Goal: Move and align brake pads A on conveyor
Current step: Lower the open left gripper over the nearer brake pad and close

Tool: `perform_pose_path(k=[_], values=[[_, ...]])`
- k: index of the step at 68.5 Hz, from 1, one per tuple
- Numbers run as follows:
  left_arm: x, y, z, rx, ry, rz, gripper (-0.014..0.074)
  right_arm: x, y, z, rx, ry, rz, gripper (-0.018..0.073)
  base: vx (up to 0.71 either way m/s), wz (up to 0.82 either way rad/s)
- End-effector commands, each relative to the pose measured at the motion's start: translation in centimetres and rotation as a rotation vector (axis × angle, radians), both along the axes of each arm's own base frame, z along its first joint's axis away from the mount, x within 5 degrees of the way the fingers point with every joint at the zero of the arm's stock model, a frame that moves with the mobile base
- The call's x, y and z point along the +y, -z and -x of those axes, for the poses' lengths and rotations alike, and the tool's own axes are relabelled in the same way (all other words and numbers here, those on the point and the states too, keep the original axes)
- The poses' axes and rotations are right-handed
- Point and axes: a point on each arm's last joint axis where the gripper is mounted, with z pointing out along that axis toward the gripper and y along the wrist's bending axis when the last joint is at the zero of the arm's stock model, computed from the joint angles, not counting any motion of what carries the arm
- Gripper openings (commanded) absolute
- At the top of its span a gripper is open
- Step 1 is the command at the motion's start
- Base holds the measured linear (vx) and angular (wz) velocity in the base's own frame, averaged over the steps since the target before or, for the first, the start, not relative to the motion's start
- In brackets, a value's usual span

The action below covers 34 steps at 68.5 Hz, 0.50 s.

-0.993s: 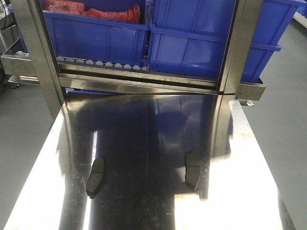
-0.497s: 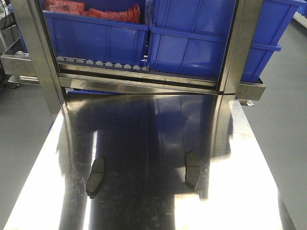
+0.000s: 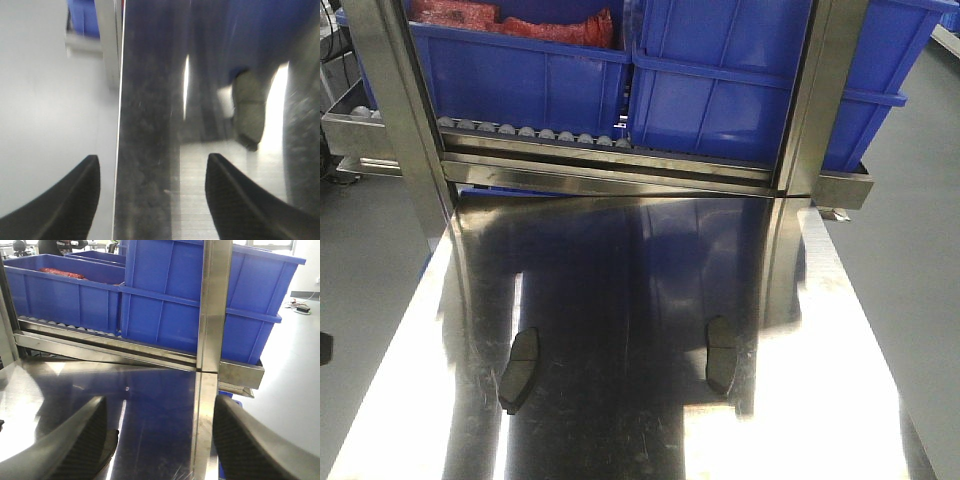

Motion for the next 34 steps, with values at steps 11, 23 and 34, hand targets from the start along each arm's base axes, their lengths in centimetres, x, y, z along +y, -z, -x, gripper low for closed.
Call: perform_pose_path(k=[11, 23, 34], values=[[-0.4, 0.8, -5.3, 0.081, 0.003, 0.022, 0.0449, 0.0, -1.4, 0.0, -0.088, 0.0, 0.003, 0.0442, 0.0, 0.0], [-3.3, 1.3, -8.0, 0.126, 0.098, 0.025, 0.0449, 0.0, -1.4, 0.0, -0.088, 0.0, 0.003, 0.0442, 0.0, 0.0], [-6.9, 1.4, -9.9, 0.139, 0.156, 0.007, 0.0444, 0.0, -1.4, 0.0, -0.088, 0.0, 0.003, 0.0442, 0.0, 0.0]])
